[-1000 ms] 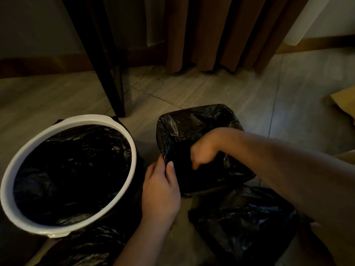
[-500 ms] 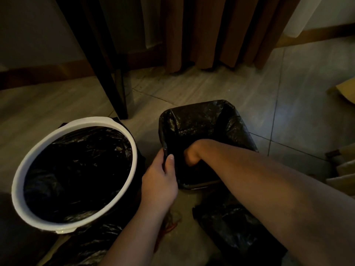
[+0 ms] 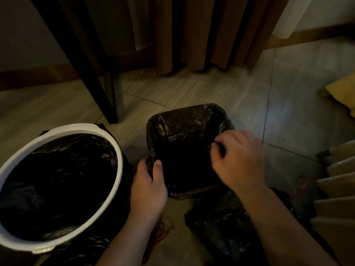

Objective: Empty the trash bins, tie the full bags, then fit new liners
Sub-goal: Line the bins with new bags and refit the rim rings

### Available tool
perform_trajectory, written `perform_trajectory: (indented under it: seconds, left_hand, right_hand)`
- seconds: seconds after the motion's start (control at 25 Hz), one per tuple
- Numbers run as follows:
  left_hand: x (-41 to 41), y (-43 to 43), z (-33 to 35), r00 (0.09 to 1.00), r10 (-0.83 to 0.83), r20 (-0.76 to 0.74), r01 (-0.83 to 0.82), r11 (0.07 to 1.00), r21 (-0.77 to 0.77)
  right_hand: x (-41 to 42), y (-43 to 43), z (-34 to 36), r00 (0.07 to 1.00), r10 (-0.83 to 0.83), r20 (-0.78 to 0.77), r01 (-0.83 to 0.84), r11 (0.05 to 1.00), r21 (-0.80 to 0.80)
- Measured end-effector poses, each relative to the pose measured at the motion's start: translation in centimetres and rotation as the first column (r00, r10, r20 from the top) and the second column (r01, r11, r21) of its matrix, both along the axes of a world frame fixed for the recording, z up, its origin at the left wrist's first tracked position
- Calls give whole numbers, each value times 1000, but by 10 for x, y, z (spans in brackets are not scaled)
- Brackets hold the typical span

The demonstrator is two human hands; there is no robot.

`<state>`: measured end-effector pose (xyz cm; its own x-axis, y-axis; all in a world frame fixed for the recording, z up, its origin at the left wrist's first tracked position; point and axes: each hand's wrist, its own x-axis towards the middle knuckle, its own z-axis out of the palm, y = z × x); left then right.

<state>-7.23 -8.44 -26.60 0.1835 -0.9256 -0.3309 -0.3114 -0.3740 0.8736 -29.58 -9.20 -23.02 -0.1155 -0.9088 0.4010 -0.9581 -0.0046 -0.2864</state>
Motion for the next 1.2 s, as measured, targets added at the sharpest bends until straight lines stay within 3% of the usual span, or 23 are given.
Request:
perform_trajectory:
  seconds: [0.08, 0.12, 0.2, 0.4, 0.56, 0.64, 0.8, 0.88, 1.0, 1.2]
  left_hand:
    - [-1, 1, 1, 998, 44, -52, -45, 999, -22]
    - [-1, 1, 1, 996, 60, -69, -62, 998, -34]
    - [-2, 3, -2, 993, 64, -101, -71, 995, -65]
    - [3, 5, -13, 989, 71, -130, -85, 991, -105]
    - [0, 6, -3, 995, 58, -75, -62, 997, -41]
    - [-1, 4, 12, 1000, 27, -1, -27, 1000, 8]
    - [-2, 14, 58, 996, 4, 86, -28, 961, 275]
    - [0, 39, 90, 999, 9, 48, -27, 920, 391]
    - [4, 94, 145, 996, 34, -84, 18, 836, 549]
    - [18, 176, 222, 998, 52, 27, -54, 669, 742]
  right_hand:
    - [-30, -9, -4, 966, -227, 125, 213, 971, 112]
    - [-41, -12, -6, 922, -280, 268, 223, 949, 223]
    - [-46, -14, -13, 782, -268, 562, 90, 942, 324]
    - [-44, -9, -36, 661, -259, 704, 105, 961, 254]
    - [-43, -10, -41, 645, -266, 717, 120, 961, 248]
    - [-40, -10, -25, 616, -314, 723, 79, 937, 340]
    - [-53, 8, 26, 508, -524, 684, 200, 844, 498]
    - [-60, 44, 51, 496, -631, 597, 239, 760, 605]
    - [-60, 127, 78, 442, -774, 453, 104, 546, 831]
    - [-70, 253, 128, 250, -933, 261, 36, 278, 960]
